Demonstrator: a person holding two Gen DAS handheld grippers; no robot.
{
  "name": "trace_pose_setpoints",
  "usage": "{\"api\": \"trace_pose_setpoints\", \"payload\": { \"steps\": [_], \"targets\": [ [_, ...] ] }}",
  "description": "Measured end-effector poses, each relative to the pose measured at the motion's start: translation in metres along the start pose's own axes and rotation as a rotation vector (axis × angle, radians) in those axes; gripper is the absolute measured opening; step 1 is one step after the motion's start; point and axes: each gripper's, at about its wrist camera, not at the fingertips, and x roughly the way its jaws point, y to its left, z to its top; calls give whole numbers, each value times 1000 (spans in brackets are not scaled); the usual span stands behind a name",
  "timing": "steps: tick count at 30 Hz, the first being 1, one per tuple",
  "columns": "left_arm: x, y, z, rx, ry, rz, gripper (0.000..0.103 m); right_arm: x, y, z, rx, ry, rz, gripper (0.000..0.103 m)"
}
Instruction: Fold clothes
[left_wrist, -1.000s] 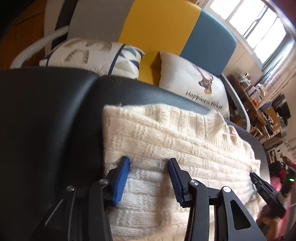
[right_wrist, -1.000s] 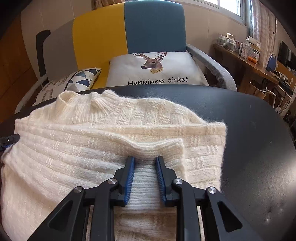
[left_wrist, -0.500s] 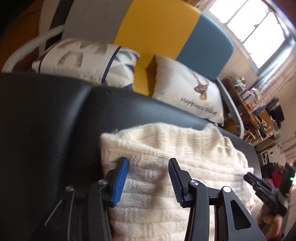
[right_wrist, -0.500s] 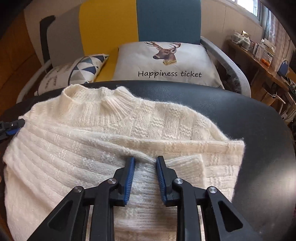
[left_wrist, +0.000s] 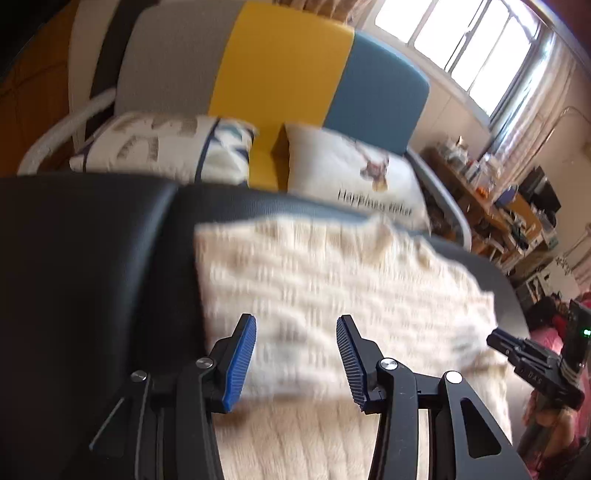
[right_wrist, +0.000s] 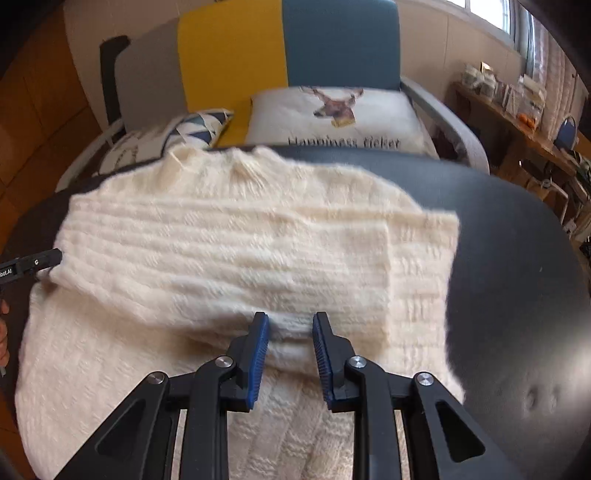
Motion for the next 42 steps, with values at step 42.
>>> {"api": "trace_pose_setpoints", "payload": {
  "steps": [42],
  "targets": [
    [-156,35,-227,-80,-34,-14,48,-138,7,-188,243,-25,196,26]
  ]
}}
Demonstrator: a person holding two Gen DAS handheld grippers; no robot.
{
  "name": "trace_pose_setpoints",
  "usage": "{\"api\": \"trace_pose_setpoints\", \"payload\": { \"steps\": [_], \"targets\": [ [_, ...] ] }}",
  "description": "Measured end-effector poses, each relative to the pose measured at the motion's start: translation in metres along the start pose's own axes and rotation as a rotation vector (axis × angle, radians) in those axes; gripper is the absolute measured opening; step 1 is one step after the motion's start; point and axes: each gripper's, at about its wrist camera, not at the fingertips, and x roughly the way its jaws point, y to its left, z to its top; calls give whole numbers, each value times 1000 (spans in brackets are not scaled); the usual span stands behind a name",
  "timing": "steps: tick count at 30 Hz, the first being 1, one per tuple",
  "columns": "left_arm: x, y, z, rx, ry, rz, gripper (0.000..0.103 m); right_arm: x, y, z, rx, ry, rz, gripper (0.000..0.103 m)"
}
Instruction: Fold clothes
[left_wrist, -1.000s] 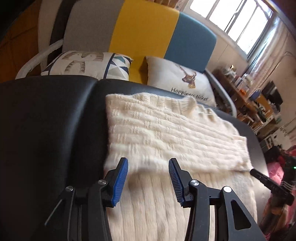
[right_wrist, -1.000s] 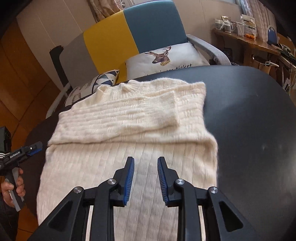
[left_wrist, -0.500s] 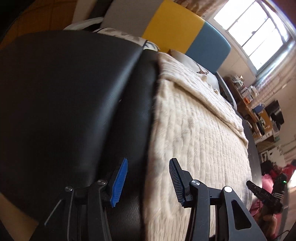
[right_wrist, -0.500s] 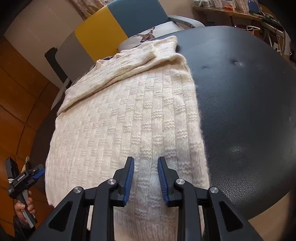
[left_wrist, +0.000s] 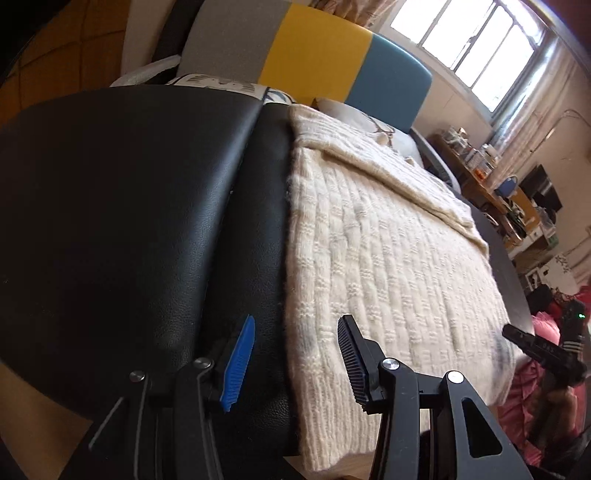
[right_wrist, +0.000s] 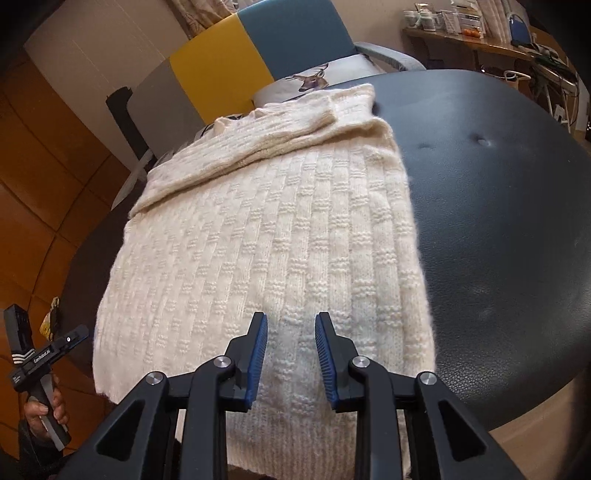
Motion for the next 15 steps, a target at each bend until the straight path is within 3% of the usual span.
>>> {"api": "trace_pose_setpoints", "payload": {
  "steps": [2,6,10,13,15],
  "targets": [
    [7,-3,0,15,26,2,50,8,4,-6,-31,38,-15,27],
    [17,-12,-12,66,69,50,50,3,3,-20,-39,32,12,27],
    [12,-14,-22,109,97,63,48,-6,-7,-27,9,31,95,27],
    [5,-10,-22,89,113,39,46,-25,-27,-24,98,-30,147,27],
    [-3,-8,-17,68,94,18,46,-44,-41,-23,114,-74,130,27]
  ]
}}
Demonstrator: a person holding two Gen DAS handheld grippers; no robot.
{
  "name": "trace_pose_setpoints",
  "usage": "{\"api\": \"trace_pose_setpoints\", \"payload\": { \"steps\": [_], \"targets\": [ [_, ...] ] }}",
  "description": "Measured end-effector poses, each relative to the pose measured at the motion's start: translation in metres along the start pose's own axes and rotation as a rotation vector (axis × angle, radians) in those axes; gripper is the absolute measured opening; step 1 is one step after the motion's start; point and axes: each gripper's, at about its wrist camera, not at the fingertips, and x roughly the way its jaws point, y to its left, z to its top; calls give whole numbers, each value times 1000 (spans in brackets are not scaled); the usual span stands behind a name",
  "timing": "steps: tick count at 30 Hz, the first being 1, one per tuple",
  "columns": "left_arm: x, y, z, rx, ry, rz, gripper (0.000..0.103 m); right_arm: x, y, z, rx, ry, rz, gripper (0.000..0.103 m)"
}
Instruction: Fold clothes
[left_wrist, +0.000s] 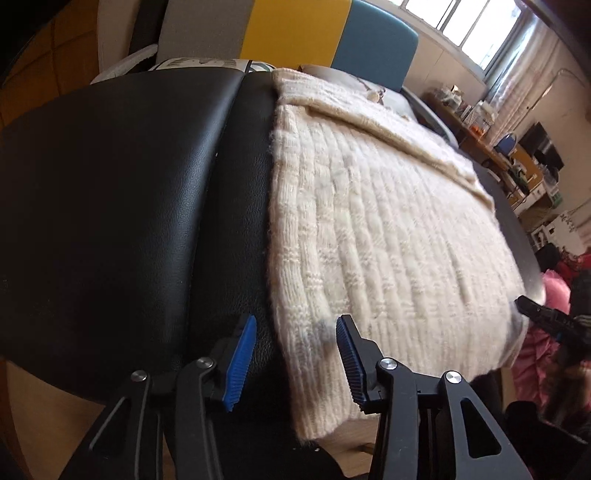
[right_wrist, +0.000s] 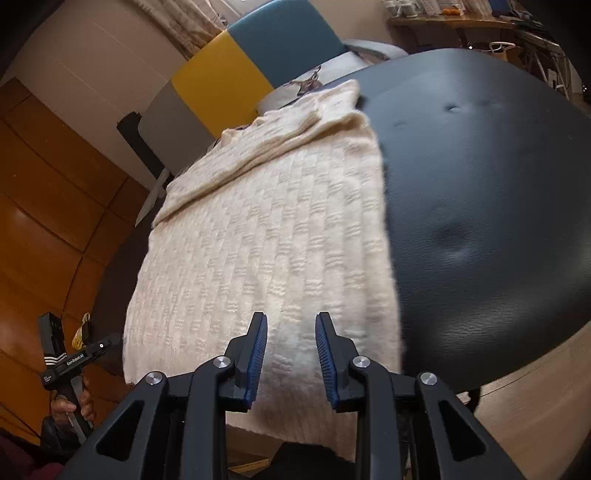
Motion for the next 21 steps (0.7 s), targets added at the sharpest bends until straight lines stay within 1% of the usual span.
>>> {"api": "trace_pose_setpoints", "payload": {
  "steps": [2,4,6,8,9,10,11,13,14,16,17,19,21],
  "targets": [
    [-3,3,7,-23,-20,-16,51,-15,-13,2,24,-28,-11,27],
    [2,6,15,-56,-11,-40,51,-23,-27,3,53,-36,-15,29],
    [11,2,18,-42,13,-37,52,-24,-37,0,75,-28,-2,30],
    [19,-1,17,-24,35,-4,52,-17,-44,-3,95,-9,51,30],
    [20,-2,15,-17,39,0,53,-12,-47,-4,103,5,82,30],
    [19,-3,14,-12,36,-10,54,-9,-49,-5,112,8,106,31],
    [18,-4,12,-7,34,-20,58,-6,-51,-6,121,11,129,31],
    [17,-6,8,1,24,-36,60,1,-55,-7,138,17,176,36],
    [16,-6,7,1,17,-47,63,4,-56,-8,148,24,205,37],
    [15,-5,6,-17,4,-99,67,10,-59,-8,177,69,292,38],
    [16,-4,6,-31,-2,-127,69,14,-57,-8,178,86,318,38],
    [15,-5,6,-21,-2,-148,72,13,-58,-7,183,74,321,37],
    [15,-6,7,0,2,-160,72,8,-63,-7,205,54,317,37]
  ]
}}
